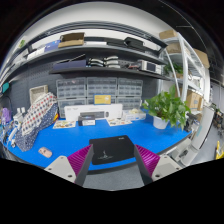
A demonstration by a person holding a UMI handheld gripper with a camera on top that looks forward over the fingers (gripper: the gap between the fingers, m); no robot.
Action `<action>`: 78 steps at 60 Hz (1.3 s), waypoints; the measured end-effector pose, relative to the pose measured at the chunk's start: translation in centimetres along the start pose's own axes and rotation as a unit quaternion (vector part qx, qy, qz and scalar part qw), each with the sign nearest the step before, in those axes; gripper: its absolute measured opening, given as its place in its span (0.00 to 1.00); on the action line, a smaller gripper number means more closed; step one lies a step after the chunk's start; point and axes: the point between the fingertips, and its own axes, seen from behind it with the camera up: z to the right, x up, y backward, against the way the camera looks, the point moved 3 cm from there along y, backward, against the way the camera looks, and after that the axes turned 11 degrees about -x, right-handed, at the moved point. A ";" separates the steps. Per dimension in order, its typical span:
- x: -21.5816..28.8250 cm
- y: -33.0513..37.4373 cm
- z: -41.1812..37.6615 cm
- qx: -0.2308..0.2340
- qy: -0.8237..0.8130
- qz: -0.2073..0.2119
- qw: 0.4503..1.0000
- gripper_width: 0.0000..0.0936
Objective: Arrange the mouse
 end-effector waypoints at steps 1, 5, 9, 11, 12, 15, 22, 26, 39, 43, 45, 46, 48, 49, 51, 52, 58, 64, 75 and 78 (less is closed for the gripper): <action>-0.3 0.1 -0.1 0.001 0.002 -0.002 1.000 0.88; -2.0 0.4 -1.5 0.015 0.003 -0.015 1.000 0.88; -4.6 0.5 -3.9 0.037 0.004 -0.032 0.999 0.88; -6.0 0.7 -5.3 0.050 0.010 -0.042 0.998 0.88; -6.7 0.7 -6.1 0.057 0.013 -0.048 0.997 0.88; -9.0 1.0 -8.6 0.078 0.027 -0.065 0.994 0.88; -13.2 1.4 -15.0 0.132 0.057 -0.100 0.984 0.88; -14.8 1.3 -18.5 0.156 0.067 -0.112 0.979 0.88; -16.2 -0.9 -28.9 0.204 0.084 -0.131 0.966 0.88; -16.1 -2.2 -31.6 0.208 0.086 -0.135 0.965 0.88; -16.0 -2.8 -32.8 0.210 0.087 -0.138 0.964 0.88; -16.0 -3.2 -33.3 0.211 0.088 -0.139 0.964 0.89; -15.9 -3.9 -34.3 0.211 0.089 -0.140 0.963 0.88; -15.8 -4.2 -34.8 0.210 0.089 -0.141 0.963 0.88; -15.7 -4.9 -35.7 0.210 0.091 -0.144 0.963 0.88; -15.7 -5.2 -36.2 0.209 0.092 -0.146 0.963 0.88; -15.1 -7.2 -38.1 0.200 0.097 -0.149 0.964 0.90; -14.0 -9.6 -39.3 0.187 0.086 -0.155 0.966 0.89; -12.4 -14.0 -40.3 0.150 0.075 -0.163 0.972 0.87; -12.1 -15.0 -40.4 0.140 0.073 -0.167 0.973 0.84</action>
